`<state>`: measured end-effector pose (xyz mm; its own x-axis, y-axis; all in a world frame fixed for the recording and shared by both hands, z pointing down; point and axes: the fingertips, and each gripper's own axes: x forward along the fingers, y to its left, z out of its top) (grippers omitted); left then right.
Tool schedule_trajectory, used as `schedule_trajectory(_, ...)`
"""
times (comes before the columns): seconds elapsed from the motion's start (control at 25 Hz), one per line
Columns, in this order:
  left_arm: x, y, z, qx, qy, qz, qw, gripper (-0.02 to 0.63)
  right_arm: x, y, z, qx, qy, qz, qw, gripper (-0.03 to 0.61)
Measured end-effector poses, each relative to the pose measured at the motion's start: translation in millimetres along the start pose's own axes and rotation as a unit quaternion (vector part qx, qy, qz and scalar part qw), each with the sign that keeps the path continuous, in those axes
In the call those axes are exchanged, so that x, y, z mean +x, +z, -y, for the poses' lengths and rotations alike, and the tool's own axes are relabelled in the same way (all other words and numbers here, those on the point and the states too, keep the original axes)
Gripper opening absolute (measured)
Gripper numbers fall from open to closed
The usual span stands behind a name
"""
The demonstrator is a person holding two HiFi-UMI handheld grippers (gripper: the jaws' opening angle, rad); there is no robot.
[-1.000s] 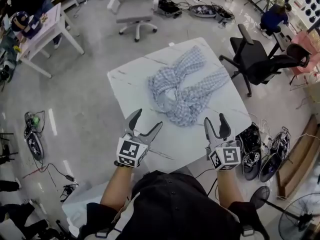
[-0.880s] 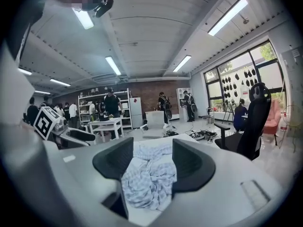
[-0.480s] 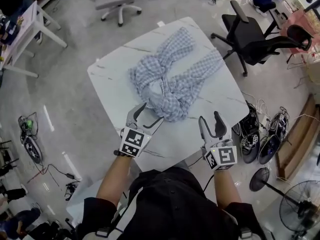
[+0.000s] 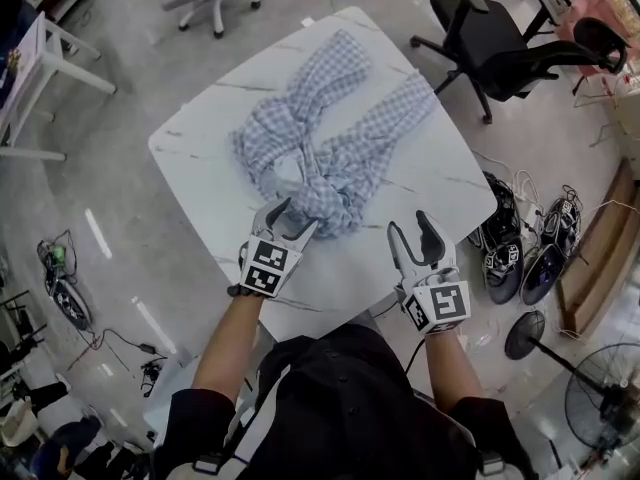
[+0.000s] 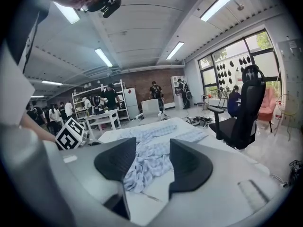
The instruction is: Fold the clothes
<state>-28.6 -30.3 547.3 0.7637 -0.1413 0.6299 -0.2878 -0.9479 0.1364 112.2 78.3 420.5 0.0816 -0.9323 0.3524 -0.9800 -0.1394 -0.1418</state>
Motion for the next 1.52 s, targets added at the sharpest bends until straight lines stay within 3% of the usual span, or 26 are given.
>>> schedule_trajectory(0.36,16.5,-27.4,-13.8,-0.012,0.024,-0.045,0.9986,0.164,7.2,-4.5,2.9,-0.006,0.016,-0.018,1.0,0.21)
schedule_trajectory(0.48,12.1,-28.0,-12.7,-0.014,0.023,-0.042,0.9987,0.084,11.0,-5.2,-1.7,-0.013,0.023,-0.024,0.999,0.206)
schedule_trajectory(0.56,6.8,-21.5,-9.7,-0.017,0.016,-0.036,0.9991,0.065,15.7,-6.0,-6.6,-0.014,0.03,-0.03,0.999,0.204)
schedule_trajectory(0.76,-7.9,-11.4,2.4,-0.02,-0.007,-0.017,0.9996,0.054,27.0,-2.8,-24.2,-0.023,0.053,-0.038,0.998,0.201)
schedule_trajectory(1.2,-62.5,-37.5,7.9,-0.038,0.007,-0.006,0.9992,0.051,75.2,-3.6,-87.6,-0.043,0.12,-0.06,0.99,0.167)
schedule_trajectory(1.52,-73.2,-47.3,10.7,-0.046,0.013,-0.003,0.9989,0.051,155.0,-33.4,-119.1,-0.149,0.166,-0.128,0.966,0.153)
